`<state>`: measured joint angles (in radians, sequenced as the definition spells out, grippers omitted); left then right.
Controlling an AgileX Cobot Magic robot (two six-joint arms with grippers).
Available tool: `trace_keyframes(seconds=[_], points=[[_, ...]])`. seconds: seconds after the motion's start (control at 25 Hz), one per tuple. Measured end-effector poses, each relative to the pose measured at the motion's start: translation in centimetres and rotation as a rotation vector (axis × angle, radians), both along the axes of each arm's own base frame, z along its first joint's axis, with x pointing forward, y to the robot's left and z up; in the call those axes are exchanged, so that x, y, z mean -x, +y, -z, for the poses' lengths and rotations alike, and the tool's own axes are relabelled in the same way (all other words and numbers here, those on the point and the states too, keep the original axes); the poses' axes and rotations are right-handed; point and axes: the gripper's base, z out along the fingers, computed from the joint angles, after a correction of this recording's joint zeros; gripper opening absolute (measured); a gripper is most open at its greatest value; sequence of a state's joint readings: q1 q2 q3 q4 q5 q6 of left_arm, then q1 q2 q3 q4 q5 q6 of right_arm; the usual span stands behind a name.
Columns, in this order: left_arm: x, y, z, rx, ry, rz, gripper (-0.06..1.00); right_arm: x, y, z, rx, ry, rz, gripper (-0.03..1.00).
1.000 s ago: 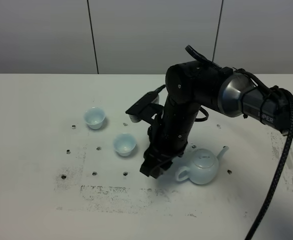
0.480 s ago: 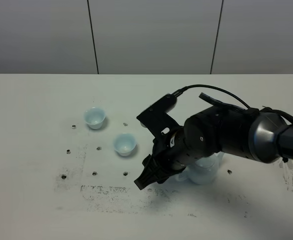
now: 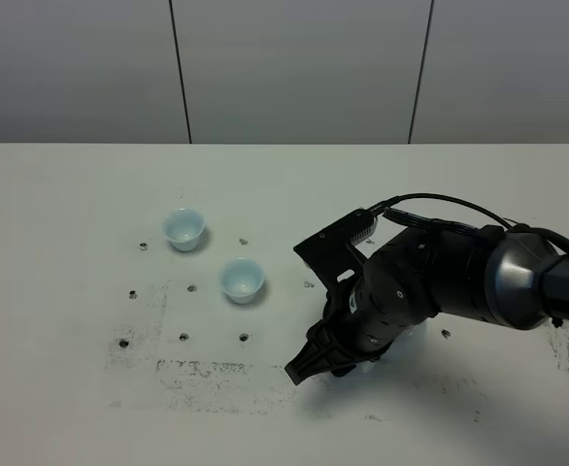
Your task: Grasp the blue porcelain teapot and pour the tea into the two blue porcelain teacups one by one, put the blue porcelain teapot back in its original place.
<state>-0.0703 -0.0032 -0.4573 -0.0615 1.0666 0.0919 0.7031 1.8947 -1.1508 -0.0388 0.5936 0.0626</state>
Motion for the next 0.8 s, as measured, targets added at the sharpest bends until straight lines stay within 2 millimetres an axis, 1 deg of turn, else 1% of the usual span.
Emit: trace_keyframes(seconds=[0.48, 0.56, 0.68, 0.8], points=[[0.0, 0.0, 0.0, 0.0, 0.0, 0.0, 0.22, 1.1, -0.8, 0.1, 0.081, 0.119, 0.019, 0.41], [0.0, 0.0, 0.0, 0.0, 0.0, 0.0, 0.22, 1.5, -0.6, -0.8, 0.058, 0.124, -0.001, 0.41], [0.0, 0.0, 0.0, 0.0, 0.0, 0.0, 0.22, 2.4, -0.4, -3.1, 0.001, 0.111, -0.019, 0.41], [0.0, 0.0, 0.0, 0.0, 0.0, 0.0, 0.22, 3.0, -1.3, -5.1, -0.037, 0.146, 0.038, 0.41]])
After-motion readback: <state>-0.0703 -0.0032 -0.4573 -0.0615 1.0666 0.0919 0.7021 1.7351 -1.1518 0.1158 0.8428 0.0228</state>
